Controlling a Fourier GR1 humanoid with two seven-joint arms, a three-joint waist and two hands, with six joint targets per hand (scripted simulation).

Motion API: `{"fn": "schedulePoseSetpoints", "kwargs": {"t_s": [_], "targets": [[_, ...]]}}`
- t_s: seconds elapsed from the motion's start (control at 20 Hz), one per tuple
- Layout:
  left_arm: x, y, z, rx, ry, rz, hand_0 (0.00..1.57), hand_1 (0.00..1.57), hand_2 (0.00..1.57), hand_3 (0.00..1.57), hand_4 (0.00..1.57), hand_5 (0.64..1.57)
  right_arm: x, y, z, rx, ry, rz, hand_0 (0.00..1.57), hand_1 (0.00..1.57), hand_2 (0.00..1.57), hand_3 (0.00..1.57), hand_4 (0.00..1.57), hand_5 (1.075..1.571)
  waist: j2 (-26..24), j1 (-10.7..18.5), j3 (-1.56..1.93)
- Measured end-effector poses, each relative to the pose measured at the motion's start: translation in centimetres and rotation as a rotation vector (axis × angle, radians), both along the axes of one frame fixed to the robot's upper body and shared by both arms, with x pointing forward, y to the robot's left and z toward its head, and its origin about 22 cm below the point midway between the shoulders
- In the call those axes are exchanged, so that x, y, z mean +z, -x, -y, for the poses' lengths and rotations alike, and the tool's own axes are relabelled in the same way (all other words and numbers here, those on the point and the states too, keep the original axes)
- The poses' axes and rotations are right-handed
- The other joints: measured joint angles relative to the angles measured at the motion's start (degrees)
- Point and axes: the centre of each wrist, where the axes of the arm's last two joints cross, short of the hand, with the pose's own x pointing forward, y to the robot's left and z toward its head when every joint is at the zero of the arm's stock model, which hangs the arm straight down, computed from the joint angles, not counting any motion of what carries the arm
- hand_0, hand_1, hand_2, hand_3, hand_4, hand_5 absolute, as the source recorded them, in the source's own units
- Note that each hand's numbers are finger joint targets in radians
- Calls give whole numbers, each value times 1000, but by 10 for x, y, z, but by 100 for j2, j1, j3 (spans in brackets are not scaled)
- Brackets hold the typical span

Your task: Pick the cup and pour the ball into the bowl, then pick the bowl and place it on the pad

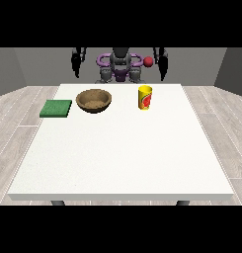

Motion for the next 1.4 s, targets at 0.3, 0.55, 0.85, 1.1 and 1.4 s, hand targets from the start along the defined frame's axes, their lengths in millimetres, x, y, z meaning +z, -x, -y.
{"fn": "schedulePoseSetpoints", "kwargs": {"t_s": [0.3,0.55,0.85,1.1,1.4], "targets": [[21,-3,-4,-8,-22,22,0,0,0,0,0,1557,20,0,7,-6,28,12,0,0,0,0,0,1569,-1022,-53,42],[61,-17,-25,26,69,75,0,0,0,0,0,1552,35,4,60,-22,-39,22,0,0,0,0,0,1570,-1035,-173,73],[71,-19,-53,62,82,159,0,0,0,0,0,1542,45,6,78,-12,-70,92,0,0,0,0,0,1570,-558,-255,80],[63,-29,-63,66,77,229,0,0,0,0,0,1529,47,-4,74,1,-78,151,0,0,0,0,0,1570,-88,-294,81],[36,-41,-55,83,69,303,0,0,0,0,0,1527,35,-12,69,28,-90,201,0,0,0,0,0,1571,394,-417,82]]}}
